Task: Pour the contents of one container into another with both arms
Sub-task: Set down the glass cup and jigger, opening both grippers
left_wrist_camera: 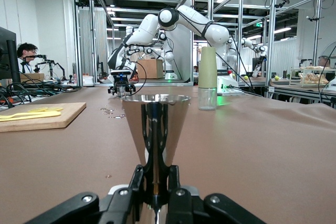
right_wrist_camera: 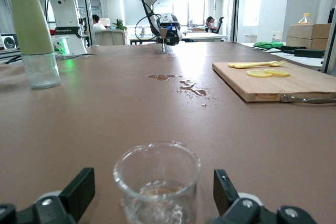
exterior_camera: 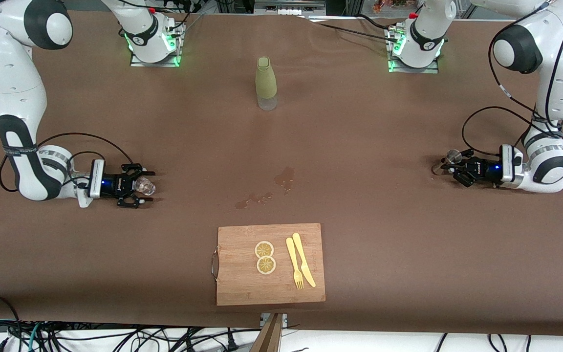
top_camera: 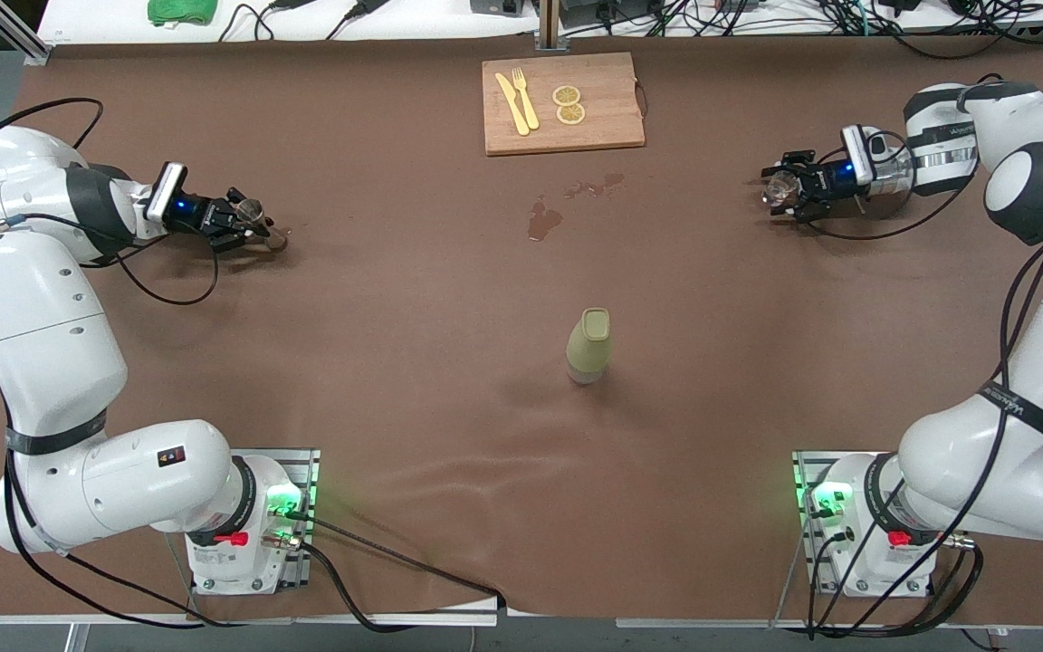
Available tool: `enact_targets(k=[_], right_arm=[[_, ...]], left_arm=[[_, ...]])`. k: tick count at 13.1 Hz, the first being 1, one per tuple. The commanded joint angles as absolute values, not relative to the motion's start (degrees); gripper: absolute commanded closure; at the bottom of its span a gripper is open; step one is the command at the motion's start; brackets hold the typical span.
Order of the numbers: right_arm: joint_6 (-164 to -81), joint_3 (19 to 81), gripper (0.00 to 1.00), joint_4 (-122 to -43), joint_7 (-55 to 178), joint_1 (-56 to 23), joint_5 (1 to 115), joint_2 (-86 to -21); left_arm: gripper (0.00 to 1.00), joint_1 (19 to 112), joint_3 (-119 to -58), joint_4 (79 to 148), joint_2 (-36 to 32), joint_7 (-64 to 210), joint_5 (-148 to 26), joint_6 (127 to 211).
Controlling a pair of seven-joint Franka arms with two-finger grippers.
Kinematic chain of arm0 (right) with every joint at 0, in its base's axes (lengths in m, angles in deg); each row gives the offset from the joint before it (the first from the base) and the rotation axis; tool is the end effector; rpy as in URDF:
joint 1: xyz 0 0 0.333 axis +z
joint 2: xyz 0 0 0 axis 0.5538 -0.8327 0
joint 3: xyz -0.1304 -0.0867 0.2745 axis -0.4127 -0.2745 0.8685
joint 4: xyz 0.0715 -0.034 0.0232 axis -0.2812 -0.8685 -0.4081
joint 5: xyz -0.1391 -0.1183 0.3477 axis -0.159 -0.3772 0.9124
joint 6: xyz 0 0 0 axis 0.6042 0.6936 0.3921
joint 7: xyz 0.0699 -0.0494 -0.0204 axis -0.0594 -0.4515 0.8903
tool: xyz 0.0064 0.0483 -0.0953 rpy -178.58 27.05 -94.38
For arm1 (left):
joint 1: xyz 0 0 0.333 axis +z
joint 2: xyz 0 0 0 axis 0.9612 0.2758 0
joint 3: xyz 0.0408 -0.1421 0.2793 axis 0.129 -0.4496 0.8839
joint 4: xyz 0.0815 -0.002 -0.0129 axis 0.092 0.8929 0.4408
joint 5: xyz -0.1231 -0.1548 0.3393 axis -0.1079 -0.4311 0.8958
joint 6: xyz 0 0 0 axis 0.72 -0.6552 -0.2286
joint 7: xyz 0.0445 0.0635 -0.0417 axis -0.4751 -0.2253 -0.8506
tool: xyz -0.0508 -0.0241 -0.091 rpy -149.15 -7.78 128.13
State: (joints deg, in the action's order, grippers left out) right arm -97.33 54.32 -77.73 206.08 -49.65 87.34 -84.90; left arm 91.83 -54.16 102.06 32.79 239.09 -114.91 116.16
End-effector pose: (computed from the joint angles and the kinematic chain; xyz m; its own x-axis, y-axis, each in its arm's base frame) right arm 0.5866 -0.0779 0.0604 0.0180 0.2267 0.9738 0.9974 0.0637 -0.0333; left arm 0.5211 0.1932 0.0579 -0.0123 -0.0420 0.9990 -0.9870 0.1604 -0.0054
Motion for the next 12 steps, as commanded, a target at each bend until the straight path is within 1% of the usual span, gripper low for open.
enact_targets(k=[1, 4, 5, 6, 7, 9, 12], right_arm=[[-93.3, 52.4, 0.0, -77.5, 206.2, -50.6, 85.6, -84.9], [-90.0, 50.8, 0.0, -77.7, 206.2, -50.6, 83.7, -84.9], [-89.4, 50.6, 0.0, -77.7, 206.2, -50.7, 83.4, -84.9], [-88.7, 49.9, 0.0, -77.6, 206.2, -50.8, 82.9, -84.9], [-88.2, 49.4, 0.0, -77.4, 206.2, -51.2, 82.2, -84.9], [-87.0, 47.7, 0.0, -76.4, 206.0, -51.5, 81.3, -84.4], [-84.9, 45.5, 0.0, -73.4, 203.5, -51.5, 81.1, -84.3]], left_arm=[[1.0, 91.8, -53.4, 103.4, 33.4, 253.1, -112.6, 114.9], [1.0, 91.8, -53.1, 103.3, 34.0, 252.9, -112.6, 115.4], [0.9, 91.8, -52.5, 103.1, 34.0, 252.6, -112.6, 115.8], [0.03, 91.8, -52.5, 102.7, 34.0, 252.6, -112.7, 116.2], [0.0, 91.8, -52.5, 102.5, 33.9, 251.9, -112.7, 116.7], [0.0, 91.8, -51.7, 102.1, 33.4, 246.9, -112.8, 119.4], [0.0, 91.7, -51.0, 98.9, 32.5, 237.0, -112.5, 125.8]])
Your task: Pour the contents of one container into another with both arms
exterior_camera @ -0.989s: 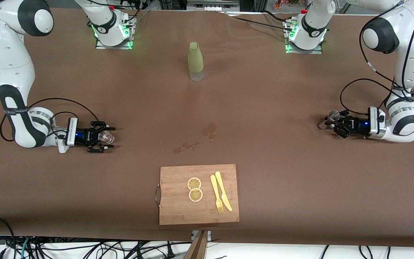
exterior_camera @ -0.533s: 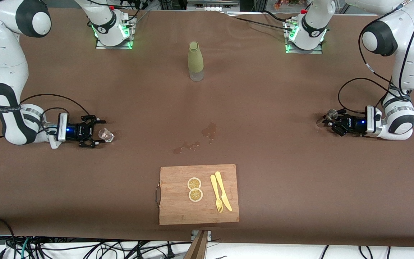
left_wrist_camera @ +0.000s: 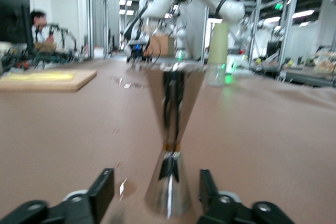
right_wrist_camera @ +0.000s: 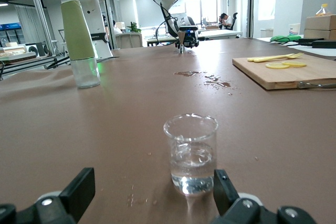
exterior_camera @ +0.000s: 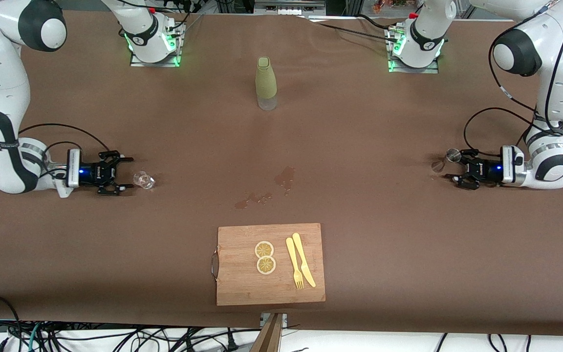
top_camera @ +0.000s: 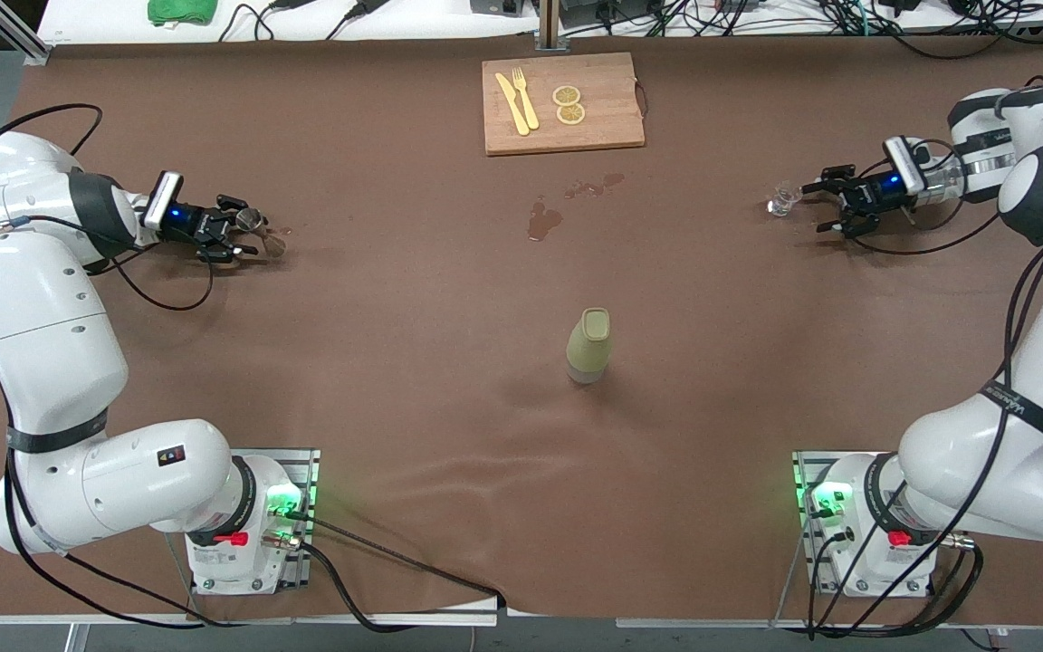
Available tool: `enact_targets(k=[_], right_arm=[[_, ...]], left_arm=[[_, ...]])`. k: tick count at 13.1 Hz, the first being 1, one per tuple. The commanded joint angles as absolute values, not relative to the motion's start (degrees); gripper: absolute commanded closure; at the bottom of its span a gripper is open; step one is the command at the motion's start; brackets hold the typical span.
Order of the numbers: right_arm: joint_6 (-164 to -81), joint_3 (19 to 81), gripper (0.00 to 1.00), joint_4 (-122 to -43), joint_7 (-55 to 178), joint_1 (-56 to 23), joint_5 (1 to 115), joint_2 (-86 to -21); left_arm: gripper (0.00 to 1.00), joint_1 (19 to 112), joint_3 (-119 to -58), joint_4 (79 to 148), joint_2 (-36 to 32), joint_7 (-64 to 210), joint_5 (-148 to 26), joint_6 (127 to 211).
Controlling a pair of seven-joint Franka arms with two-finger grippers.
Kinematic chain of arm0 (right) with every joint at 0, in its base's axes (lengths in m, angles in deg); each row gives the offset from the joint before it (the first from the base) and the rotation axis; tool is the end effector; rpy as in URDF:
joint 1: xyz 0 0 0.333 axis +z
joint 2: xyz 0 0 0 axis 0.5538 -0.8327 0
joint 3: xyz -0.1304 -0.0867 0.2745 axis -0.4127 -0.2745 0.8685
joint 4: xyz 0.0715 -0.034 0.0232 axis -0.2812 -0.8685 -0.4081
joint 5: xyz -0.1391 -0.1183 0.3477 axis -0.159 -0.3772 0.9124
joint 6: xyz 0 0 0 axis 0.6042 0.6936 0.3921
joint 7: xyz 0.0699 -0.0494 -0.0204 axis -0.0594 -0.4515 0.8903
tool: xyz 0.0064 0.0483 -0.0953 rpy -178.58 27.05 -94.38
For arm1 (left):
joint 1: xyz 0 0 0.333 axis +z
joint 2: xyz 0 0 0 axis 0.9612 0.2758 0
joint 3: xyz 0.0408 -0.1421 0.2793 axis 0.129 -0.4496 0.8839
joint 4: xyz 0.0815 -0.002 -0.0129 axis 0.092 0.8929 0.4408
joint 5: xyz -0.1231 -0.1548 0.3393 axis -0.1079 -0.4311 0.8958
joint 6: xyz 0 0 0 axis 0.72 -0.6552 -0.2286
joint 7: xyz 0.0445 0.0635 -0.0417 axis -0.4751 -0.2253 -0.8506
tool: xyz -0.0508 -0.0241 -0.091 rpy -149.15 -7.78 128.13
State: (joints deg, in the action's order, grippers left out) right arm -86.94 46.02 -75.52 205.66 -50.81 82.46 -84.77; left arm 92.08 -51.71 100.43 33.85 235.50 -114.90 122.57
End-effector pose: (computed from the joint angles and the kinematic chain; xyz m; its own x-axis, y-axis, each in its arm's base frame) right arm 0.5606 -0.1551 0.0749 0.0632 0.2392 0.9689 0.9893 0.1132 -0.0925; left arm 0.5228 0.2279 0.0457 0.0428 -0.1939 0.9801 -0.9937 0.0937 0.0619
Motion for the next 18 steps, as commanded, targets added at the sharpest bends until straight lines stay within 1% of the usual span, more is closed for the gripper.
enact_targets(k=[1, 4, 7, 8, 10, 15, 18], right_arm=[[-84.6, 45.4, 0.0, -71.7, 201.7, -51.6, 80.6, -84.2], [-84.8, 45.4, 0.0, -69.8, 191.3, -51.0, 79.4, -81.0], [-85.4, 45.3, 0.0, -69.1, 178.9, -49.5, 77.4, -76.6], [-86.2, 45.4, 0.0, -68.5, 174.3, -49.0, 76.6, -74.8], [-86.3, 45.4, 0.0, -66.4, 165.6, -47.6, 74.3, -72.3], [-86.2, 45.1, 0.0, -65.3, 146.2, -43.9, 66.1, -63.7], [-87.3, 45.2, 0.0, -66.4, 133.9, -41.6, 55.4, -55.3]], left_arm=[[0.0, 91.5, -50.9, 97.3, 32.2, 233.2, -112.4, 128.1], [0.0, 91.1, -50.8, 91.9, 31.1, 216.7, -105.3, 131.0], [0.0, 90.9, -50.8, 88.1, 28.0, 196.5, -97.4, 131.1], [0.0, 90.1, -50.8, 87.7, 26.6, 190.3, -94.8, 131.2], [0.0, 88.3, -50.9, 84.7, 24.3, 179.0, -89.5, 131.4], [0.0, 80.8, -51.4, 83.2, 14.3, 147.5, -77.0, 131.4], [0.0, 76.7, -54.3, 83.5, 7.6, 131.3, -69.7, 131.2]])
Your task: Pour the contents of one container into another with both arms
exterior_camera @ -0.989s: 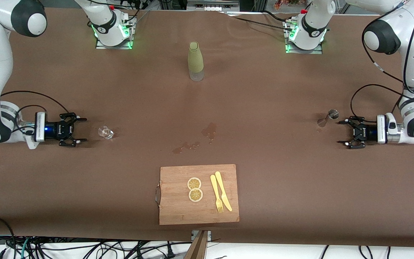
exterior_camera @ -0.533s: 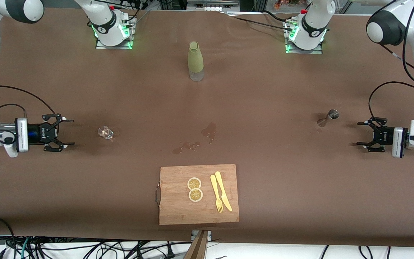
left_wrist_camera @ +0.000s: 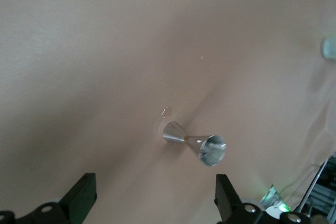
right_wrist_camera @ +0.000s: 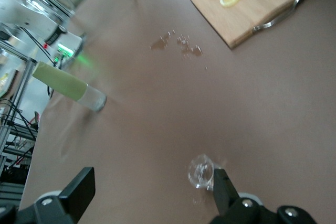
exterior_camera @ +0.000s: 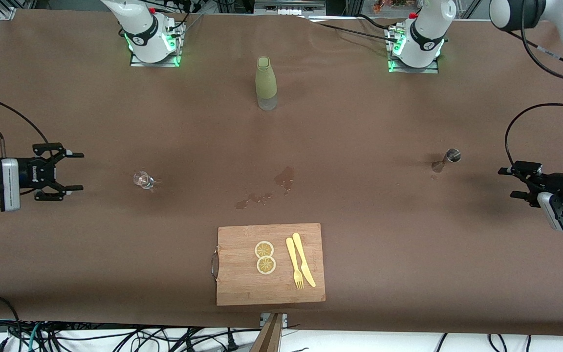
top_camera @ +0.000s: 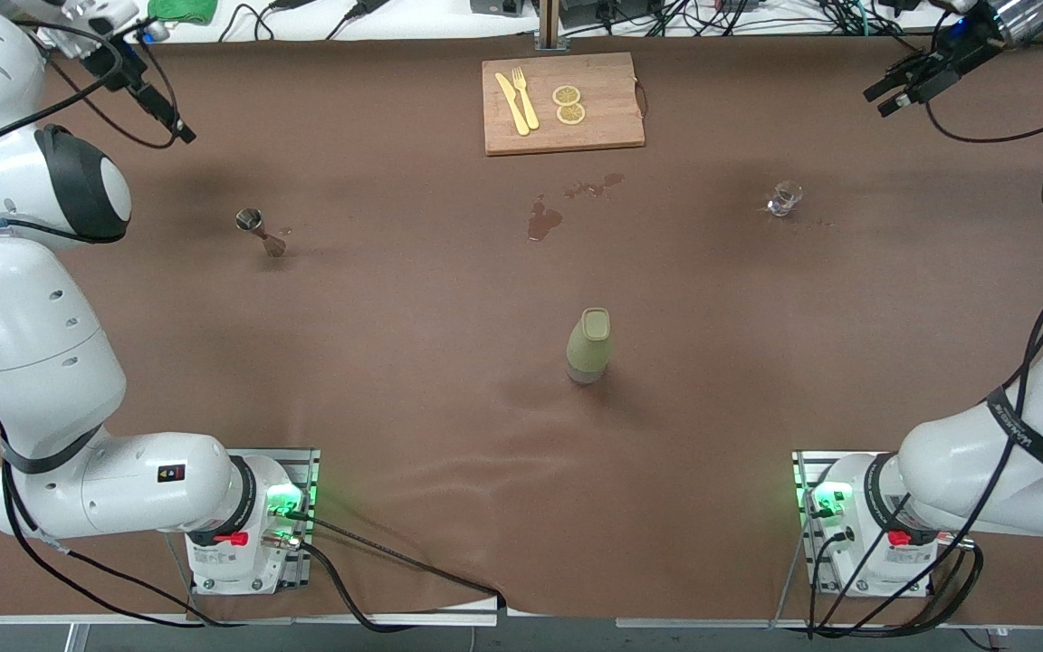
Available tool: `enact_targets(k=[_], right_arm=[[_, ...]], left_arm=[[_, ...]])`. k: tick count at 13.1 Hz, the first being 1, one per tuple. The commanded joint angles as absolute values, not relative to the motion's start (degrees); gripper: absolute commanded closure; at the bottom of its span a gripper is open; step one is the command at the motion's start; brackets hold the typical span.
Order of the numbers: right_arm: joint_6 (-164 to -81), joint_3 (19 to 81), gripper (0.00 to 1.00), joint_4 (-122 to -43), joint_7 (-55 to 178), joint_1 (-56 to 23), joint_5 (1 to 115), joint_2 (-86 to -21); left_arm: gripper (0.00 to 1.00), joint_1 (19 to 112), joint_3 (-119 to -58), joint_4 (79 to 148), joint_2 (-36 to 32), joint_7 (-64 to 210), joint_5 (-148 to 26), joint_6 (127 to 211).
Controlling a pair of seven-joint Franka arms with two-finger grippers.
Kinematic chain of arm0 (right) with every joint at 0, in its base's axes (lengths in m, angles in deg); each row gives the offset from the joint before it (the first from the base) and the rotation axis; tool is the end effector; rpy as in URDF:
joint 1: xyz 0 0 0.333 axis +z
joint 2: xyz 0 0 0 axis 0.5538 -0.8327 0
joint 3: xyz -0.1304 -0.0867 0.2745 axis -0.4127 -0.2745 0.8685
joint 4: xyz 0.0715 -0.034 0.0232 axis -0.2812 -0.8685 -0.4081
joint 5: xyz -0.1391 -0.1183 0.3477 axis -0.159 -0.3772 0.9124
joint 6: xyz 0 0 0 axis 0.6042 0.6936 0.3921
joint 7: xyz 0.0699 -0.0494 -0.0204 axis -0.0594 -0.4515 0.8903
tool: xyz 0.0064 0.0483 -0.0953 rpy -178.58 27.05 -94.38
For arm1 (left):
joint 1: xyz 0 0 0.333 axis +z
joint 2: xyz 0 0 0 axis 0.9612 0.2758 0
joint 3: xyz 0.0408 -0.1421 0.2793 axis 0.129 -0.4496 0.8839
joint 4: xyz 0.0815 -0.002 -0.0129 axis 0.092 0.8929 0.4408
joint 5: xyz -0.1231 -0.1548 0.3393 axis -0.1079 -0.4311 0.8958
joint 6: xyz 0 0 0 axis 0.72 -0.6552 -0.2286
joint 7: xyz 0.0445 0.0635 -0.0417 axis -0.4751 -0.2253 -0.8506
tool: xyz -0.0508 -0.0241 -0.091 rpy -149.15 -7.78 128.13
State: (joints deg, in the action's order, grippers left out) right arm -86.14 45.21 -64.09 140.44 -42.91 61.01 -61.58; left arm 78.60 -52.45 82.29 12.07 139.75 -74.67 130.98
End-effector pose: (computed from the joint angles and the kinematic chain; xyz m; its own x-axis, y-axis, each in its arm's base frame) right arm 0.6435 -0.1220 0.3768 0.5646 0.6829 0.4636 0.7840 -0.2683 -0.5598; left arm 0.6637 0.1669 0.3573 0.7751 -0.6279 -0.0696 -0.5194 -0.6961 0.4956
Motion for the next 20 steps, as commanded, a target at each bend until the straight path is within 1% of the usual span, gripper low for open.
enact_targets(k=[1, 3, 4, 7, 10, 13, 15, 17, 18, 20], right_arm=[[-87.3, 45.1, 0.0, -67.7, 130.0, -40.6, 52.5, -52.2], [-87.5, 45.1, 0.0, -70.0, 121.0, -39.1, 46.9, -46.9], [-87.5, 45.1, 0.0, -70.3, 116.9, -37.9, 43.9, -45.2], [-87.3, 45.0, 0.0, -70.5, 106.9, -35.0, 36.9, -41.5], [-87.0, 44.7, 0.0, -71.1, 94.3, -31.4, 29.6, -38.8], [-87.3, 45.1, 0.0, -74.3, 80.7, -28.4, 25.0, -35.3], [-87.6, 46.5, 0.0, -76.2, 73.3, -28.4, 23.4, -33.4], [-87.6, 50.3, 0.0, -78.0, 66.3, -29.2, 19.4, -31.4], [-87.7, 51.8, 0.0, -79.7, 63.1, -30.6, 19.3, -30.1], [-89.2, 52.1, 0.0, -81.3, 63.8, -31.5, 19.5, -29.0]], left_arm=[[0.0, 75.5, -55.8, 83.6, 5.4, 127.3, -67.0, 131.2], [0.0, 74.3, -58.7, 83.7, 1.4, 126.2, -62.5, 131.4], [0.0, 74.2, -59.3, 83.7, 0.0, 126.2, -61.1, 132.3], [0.0, 73.6, -59.2, 83.9, -4.1, 125.2, -60.6, 136.7], [0.0, 73.5, -59.8, 84.0, -9.0, 114.1, -60.2, 136.8], [0.0, 73.5, -65.7, 84.6, -12.1, 99.7, -56.6, 134.8], [0.0, 73.4, -68.9, 84.6, -13.1, 92.0, -55.6, 132.8], [0.0, 72.8, -69.5, 84.6, -14.2, 86.2, -55.6, 130.3], [0.0, 72.6, -69.4, 84.6, -14.4, 83.9, -55.6, 128.5], [0.0, 72.1, -69.4, 85.5, -15.3, 80.1, -55.7, 126.9]])
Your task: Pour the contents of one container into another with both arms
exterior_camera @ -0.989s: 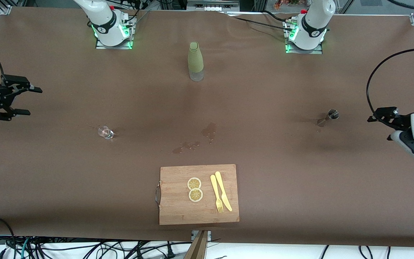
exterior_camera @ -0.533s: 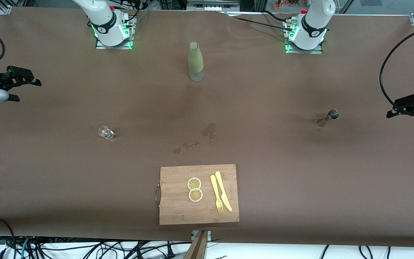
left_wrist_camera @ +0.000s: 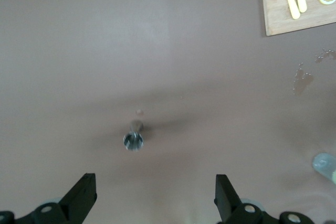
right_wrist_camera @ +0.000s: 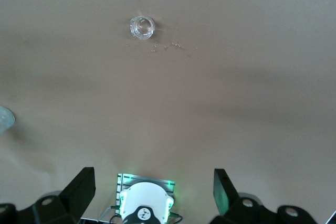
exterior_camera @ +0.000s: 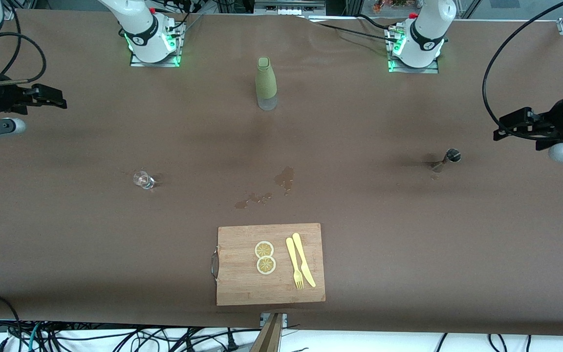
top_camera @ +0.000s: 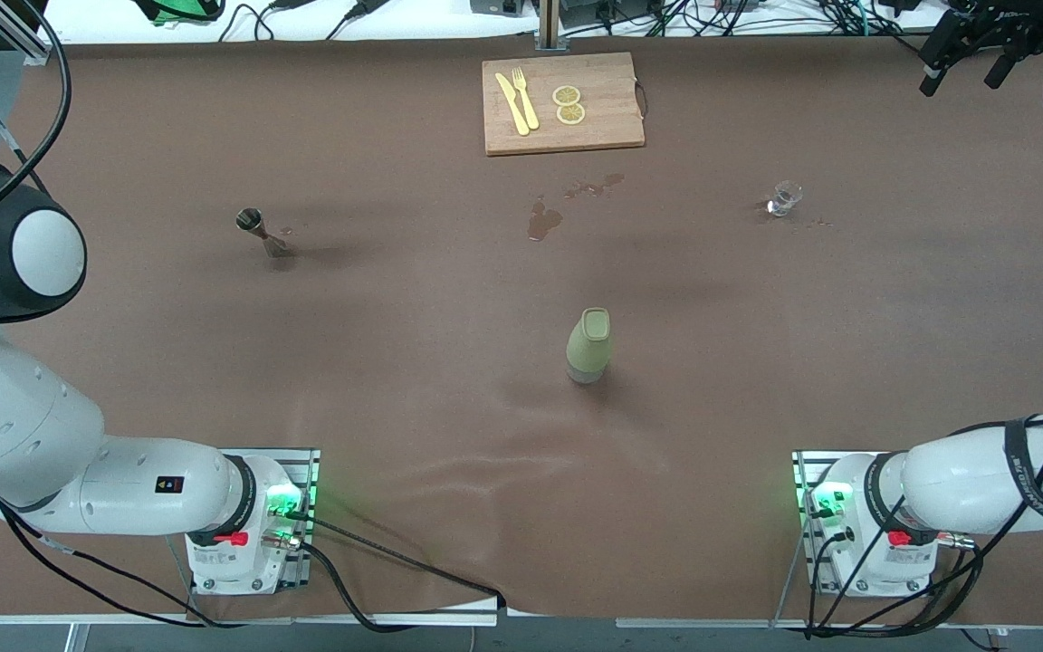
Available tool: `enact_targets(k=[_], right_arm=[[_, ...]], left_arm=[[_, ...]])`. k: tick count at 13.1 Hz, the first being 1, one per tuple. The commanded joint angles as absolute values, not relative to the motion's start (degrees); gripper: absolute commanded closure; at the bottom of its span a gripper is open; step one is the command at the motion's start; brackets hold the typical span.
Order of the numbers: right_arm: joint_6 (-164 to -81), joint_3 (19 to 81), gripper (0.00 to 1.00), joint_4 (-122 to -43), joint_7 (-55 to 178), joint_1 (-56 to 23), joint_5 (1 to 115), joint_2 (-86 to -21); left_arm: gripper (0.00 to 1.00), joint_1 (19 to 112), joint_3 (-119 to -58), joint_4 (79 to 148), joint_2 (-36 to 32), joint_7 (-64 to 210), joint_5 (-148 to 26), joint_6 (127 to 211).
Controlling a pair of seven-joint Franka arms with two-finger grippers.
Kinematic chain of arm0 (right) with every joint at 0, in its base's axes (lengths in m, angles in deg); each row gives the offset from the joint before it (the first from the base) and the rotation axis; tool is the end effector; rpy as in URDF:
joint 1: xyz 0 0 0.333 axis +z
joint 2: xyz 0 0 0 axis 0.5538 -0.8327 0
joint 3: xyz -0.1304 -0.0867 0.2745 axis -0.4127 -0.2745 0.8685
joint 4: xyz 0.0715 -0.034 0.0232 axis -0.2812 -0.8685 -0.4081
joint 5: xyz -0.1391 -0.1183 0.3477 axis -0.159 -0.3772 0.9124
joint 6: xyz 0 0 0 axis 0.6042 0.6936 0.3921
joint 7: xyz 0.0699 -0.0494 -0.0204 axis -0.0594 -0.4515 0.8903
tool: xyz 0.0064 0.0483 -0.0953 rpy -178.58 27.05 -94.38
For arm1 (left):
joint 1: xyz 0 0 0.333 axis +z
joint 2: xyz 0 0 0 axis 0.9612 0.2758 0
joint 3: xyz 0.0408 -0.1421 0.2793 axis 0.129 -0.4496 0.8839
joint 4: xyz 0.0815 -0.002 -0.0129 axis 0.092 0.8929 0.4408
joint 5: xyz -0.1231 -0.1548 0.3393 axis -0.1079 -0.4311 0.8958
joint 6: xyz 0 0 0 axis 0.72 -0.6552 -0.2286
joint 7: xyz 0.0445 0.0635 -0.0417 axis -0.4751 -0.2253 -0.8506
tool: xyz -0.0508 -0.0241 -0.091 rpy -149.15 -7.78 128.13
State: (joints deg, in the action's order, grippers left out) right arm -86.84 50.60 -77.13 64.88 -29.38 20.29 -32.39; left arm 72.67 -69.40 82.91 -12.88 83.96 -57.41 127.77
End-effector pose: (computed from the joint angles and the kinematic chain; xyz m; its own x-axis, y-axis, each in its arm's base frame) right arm 0.5422 -0.0063 0.5613 0.9519 0.1296 -0.2776 0.1290 -0.9914 -0.0204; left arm 0.6062 -0.0170 0.6190 0.9836 -0.1128 -0.1404 -0.0983 -0.9895 0.1062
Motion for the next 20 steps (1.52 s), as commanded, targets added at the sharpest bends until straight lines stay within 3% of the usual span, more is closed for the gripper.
enact_targets(k=[1, 6, 20], right_arm=[[-90.5, 52.0, 0.0, -81.3, 63.9, -32.3, 20.0, -29.0], [-103.8, 50.4, 0.0, -84.8, 63.0, -32.8, 22.0, -27.2], [-100.7, 52.0, 0.0, -82.6, 60.3, -32.8, 22.1, -28.2]], left_arm=[[0.0, 72.1, -69.4, 85.7, -15.3, 79.0, -55.7, 126.9], [0.0, 72.0, -69.3, 85.0, -13.7, 79.0, -55.8, 127.2], [0.0, 69.0, -68.8, 84.6, -12.6, 80.1, -51.5, 128.3]])
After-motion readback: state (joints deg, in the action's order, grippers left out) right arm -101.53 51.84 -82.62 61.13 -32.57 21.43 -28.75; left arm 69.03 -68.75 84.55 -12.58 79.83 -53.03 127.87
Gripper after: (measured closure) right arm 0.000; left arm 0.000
